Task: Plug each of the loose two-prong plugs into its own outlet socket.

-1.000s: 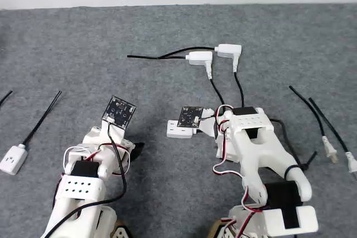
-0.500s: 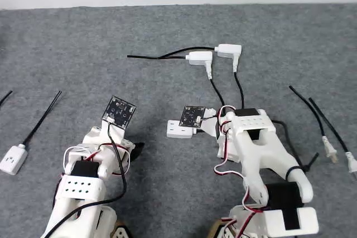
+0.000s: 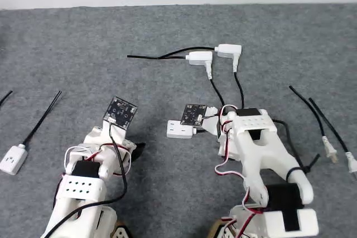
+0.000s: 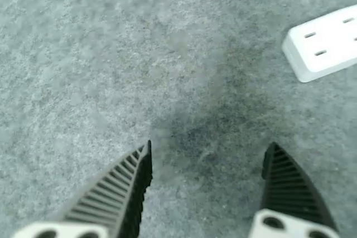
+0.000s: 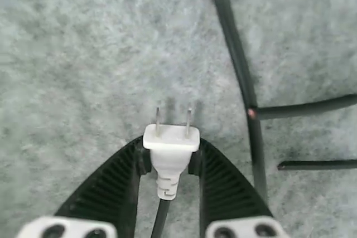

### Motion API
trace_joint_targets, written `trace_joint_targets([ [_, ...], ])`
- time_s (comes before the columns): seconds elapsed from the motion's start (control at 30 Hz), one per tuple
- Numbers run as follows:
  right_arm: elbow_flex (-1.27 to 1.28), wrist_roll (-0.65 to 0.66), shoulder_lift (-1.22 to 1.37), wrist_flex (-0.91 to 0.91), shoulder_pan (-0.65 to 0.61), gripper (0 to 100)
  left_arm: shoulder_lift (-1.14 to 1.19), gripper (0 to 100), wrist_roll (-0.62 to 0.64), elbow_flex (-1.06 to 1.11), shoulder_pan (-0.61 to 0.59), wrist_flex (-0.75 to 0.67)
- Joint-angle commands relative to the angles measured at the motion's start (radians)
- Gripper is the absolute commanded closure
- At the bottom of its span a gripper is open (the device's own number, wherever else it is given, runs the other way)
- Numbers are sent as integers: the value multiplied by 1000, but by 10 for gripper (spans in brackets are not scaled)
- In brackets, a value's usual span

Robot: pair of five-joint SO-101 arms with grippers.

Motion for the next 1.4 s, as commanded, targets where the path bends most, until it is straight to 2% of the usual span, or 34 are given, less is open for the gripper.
trace_joint_targets([
  [0.0, -44, -18, -133, 111, -48, 991, -15, 698, 2, -21, 124, -6],
  [0.07, -71, -54, -209, 157, -62, 991, -15, 696, 69, -51, 207, -5],
  [0.2, -89, -91, -337, 213, -61, 991, -15, 685, 316, -136, 338, -6],
  [0.3, -72, -120, -397, 234, -64, 991, -14, 651, 443, -162, 419, -29],
  [0.5, -15, -147, -463, 236, -93, 991, -14, 647, 580, -27, 519, -292],
  [0.67, -8, -187, -542, 240, -131, 991, -9, 648, 655, 61, 551, -463],
  [0.87, -6, -186, -605, 320, -170, 991, -14, 648, 684, 59, 489, -476],
  [1.37, 9, -187, -727, 389, -199, 991, -15, 648, 684, 65, 486, -476],
])
